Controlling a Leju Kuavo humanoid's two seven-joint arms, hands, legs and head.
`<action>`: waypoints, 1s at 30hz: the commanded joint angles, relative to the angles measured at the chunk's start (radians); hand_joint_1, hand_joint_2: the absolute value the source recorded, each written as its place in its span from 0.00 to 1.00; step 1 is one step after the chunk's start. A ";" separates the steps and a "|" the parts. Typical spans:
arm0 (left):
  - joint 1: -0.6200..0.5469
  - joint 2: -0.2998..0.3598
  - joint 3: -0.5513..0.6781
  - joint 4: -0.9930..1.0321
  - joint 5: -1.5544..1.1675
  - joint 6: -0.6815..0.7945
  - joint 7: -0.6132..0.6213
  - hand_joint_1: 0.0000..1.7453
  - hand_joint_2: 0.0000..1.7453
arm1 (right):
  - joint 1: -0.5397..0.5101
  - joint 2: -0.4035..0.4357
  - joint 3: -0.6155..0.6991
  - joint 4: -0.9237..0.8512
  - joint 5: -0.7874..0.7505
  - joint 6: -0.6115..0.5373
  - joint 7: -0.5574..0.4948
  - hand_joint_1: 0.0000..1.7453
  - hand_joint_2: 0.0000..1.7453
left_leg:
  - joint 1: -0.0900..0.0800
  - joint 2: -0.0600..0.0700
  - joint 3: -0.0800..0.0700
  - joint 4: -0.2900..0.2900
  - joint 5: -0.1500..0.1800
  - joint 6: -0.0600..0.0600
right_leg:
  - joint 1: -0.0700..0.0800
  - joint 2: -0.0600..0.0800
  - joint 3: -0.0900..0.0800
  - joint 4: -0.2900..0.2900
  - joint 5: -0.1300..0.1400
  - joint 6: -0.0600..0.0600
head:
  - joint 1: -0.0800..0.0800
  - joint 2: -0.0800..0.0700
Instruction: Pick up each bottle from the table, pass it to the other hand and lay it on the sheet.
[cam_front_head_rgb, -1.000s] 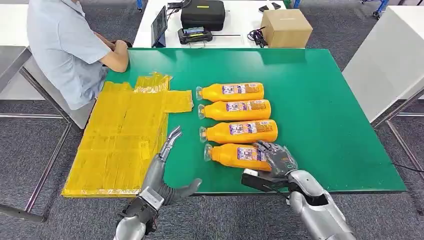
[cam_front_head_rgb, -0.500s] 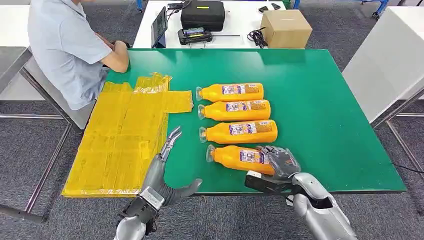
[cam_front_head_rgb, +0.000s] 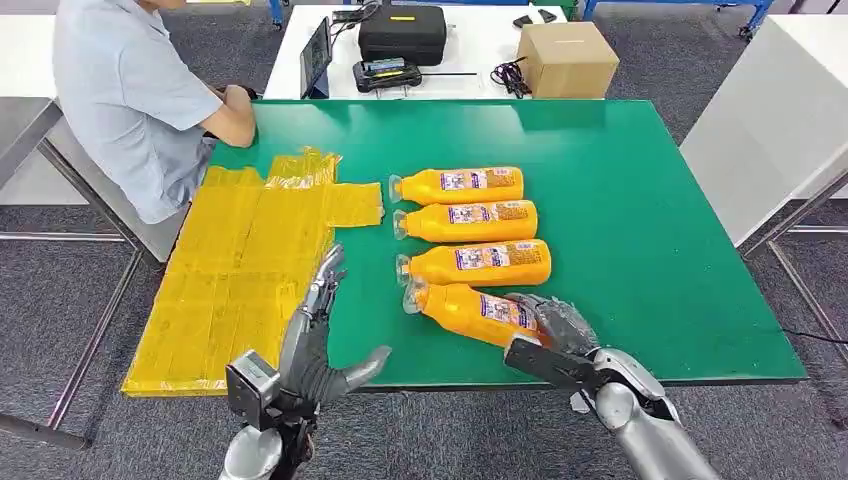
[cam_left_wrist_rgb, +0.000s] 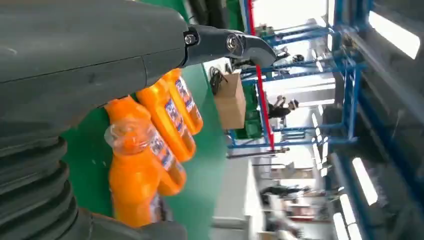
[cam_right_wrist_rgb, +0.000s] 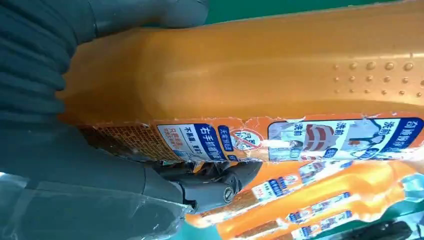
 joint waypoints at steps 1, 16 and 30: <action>-0.047 -0.015 0.042 0.094 0.031 -0.011 0.012 0.00 1.00 | 0.019 0.031 0.009 0.021 -0.015 0.025 0.003 1.00 1.00 | 0.001 -0.001 0.001 -0.001 0.000 -0.001 | 0.001 -0.001 0.001 -0.001 0.000 -0.002 | 0.000 0.000; -0.106 -0.015 0.077 0.411 0.366 -0.147 0.116 0.00 1.00 | -0.081 0.199 0.047 -0.040 -0.140 0.031 -0.072 1.00 1.00 | 0.001 0.004 -0.003 0.000 -0.001 -0.002 | 0.001 0.004 -0.002 0.001 0.000 -0.003 | 0.000 0.000; -0.150 -0.015 0.047 0.485 0.383 -0.161 0.129 0.00 1.00 | -0.115 0.263 0.093 -0.018 -0.143 0.029 -0.077 1.00 1.00 | 0.000 0.000 -0.009 0.000 0.000 -0.001 | 0.000 0.001 -0.007 0.002 -0.001 -0.002 | 0.000 0.000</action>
